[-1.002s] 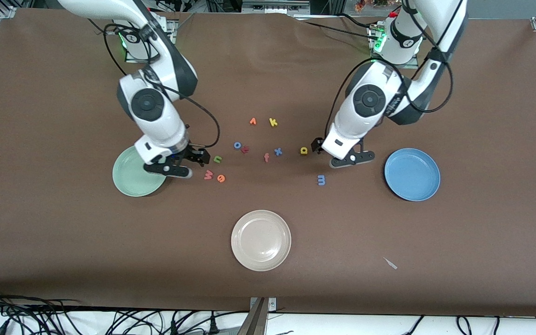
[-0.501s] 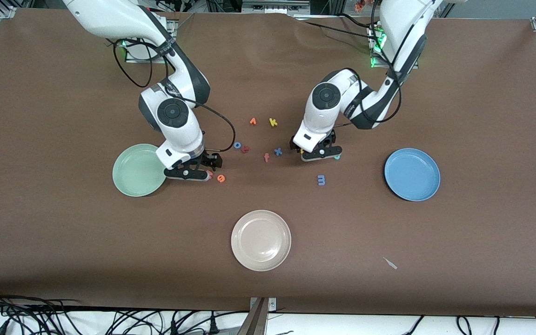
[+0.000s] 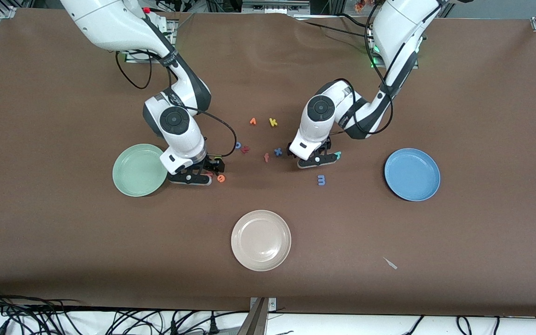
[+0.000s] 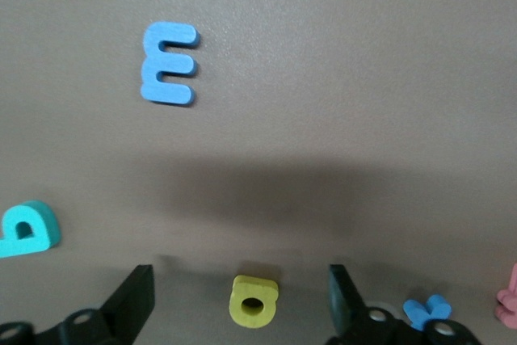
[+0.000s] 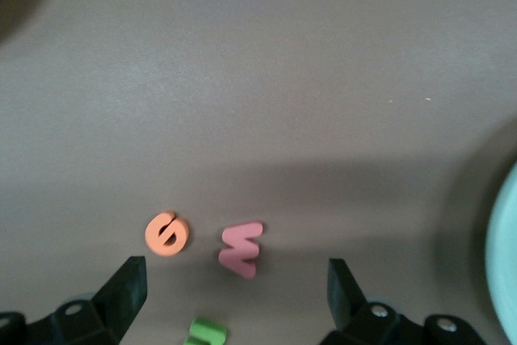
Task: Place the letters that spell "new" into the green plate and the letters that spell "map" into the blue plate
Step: 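Grasp the pink M and yellow d with the right and left grippers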
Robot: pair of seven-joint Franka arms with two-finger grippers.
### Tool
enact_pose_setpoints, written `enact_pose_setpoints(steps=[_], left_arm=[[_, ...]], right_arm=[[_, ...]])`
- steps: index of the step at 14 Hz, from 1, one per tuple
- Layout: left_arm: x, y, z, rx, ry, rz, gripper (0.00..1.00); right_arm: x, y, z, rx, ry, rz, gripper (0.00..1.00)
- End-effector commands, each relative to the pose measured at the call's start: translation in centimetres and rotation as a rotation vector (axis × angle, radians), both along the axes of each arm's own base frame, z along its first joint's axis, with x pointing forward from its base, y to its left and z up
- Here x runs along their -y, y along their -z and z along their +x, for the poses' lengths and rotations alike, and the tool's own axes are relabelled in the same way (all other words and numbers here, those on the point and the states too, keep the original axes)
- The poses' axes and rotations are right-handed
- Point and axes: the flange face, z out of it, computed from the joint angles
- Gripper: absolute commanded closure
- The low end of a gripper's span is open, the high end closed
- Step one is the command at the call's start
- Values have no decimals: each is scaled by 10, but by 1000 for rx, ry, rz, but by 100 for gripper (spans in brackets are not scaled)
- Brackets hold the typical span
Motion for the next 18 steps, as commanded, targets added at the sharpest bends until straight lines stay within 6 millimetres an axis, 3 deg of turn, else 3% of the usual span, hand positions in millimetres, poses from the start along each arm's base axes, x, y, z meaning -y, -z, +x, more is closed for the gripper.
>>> enact_pose_setpoints(steps=[1, 6, 10, 14, 18], left_arm=[[11, 4, -1, 21, 35, 7, 16], [15, 6, -7, 15, 39, 12, 34], [16, 8, -9, 11, 40, 13, 47], [15, 9, -11, 5, 41, 20, 62], [17, 16, -16, -8, 41, 25, 69]], right_arm=[[3, 13, 4, 21, 0, -3, 2], [1, 33, 2, 22, -4, 16, 4], [3, 36, 2, 22, -4, 13, 9], [3, 37, 1, 21, -10, 8, 18], [3, 39, 0, 23, -21, 1, 31]])
